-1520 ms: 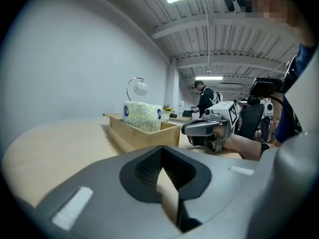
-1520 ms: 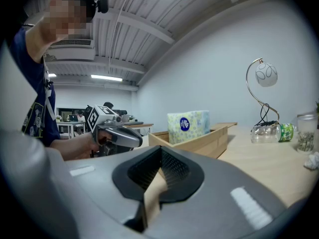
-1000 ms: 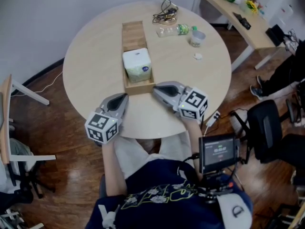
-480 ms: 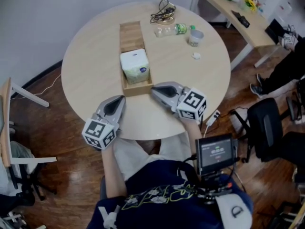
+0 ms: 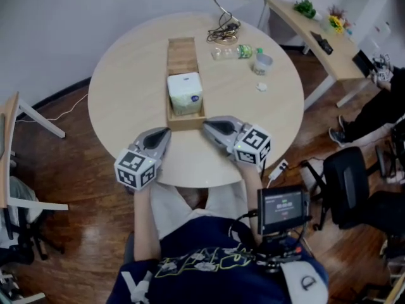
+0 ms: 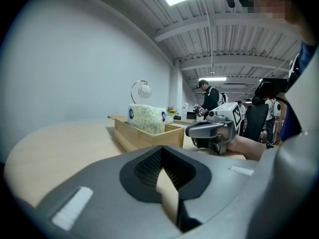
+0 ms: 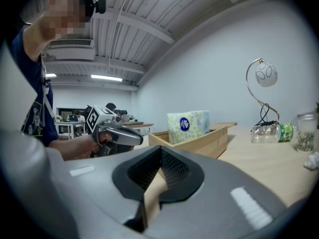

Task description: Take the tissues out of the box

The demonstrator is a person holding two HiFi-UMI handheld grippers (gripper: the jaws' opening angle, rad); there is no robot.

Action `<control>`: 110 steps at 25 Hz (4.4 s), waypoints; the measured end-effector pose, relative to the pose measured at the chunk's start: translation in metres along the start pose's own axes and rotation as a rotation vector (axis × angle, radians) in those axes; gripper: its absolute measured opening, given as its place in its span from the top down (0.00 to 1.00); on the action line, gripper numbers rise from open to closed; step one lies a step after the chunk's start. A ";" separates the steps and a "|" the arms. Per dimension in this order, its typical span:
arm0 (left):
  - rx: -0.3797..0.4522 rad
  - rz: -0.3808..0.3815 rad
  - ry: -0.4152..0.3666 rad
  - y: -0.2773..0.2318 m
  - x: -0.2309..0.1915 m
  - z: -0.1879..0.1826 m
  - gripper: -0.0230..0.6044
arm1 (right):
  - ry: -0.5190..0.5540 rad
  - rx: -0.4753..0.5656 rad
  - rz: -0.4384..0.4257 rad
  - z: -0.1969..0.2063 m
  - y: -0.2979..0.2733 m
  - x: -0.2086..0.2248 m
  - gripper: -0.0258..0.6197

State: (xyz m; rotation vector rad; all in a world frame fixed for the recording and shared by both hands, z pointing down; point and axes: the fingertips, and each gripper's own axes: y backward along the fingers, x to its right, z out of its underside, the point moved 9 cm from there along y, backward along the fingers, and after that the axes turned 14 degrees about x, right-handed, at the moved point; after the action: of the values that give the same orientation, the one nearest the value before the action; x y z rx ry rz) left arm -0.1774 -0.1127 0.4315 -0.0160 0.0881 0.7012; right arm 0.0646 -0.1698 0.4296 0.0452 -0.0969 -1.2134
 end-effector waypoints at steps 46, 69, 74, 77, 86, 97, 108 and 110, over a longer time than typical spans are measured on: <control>0.072 -0.053 -0.028 0.013 0.003 -0.003 0.96 | 0.000 -0.003 -0.005 -0.002 -0.001 -0.004 0.96; 0.077 -0.055 -0.030 0.012 0.002 -0.005 0.96 | 0.003 -0.002 -0.007 -0.004 -0.002 -0.002 0.96; 0.079 -0.054 -0.030 0.012 0.002 -0.005 0.96 | 0.001 -0.001 -0.008 -0.002 -0.001 -0.002 0.96; 0.077 -0.053 -0.030 0.012 0.002 -0.005 0.96 | 0.003 0.002 -0.007 -0.005 -0.002 -0.002 0.96; 0.085 0.075 -0.031 0.006 -0.001 -0.007 0.96 | 0.001 0.000 -0.005 -0.003 -0.003 -0.003 0.96; 0.165 0.035 -0.081 -0.015 -0.024 -0.031 0.58 | -0.001 0.000 -0.002 -0.006 -0.006 -0.005 0.96; 0.107 0.042 -0.159 -0.037 -0.031 -0.050 0.44 | 0.000 -0.008 0.003 -0.005 -0.008 -0.007 0.96; 0.105 0.045 -0.163 -0.040 -0.031 -0.058 0.44 | 0.001 -0.014 0.002 -0.005 -0.008 -0.008 0.96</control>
State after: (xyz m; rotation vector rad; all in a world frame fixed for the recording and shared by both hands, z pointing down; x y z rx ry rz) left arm -0.1800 -0.1656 0.3760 0.1443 -0.0312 0.7390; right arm 0.0551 -0.1655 0.4240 0.0335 -0.0877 -1.2118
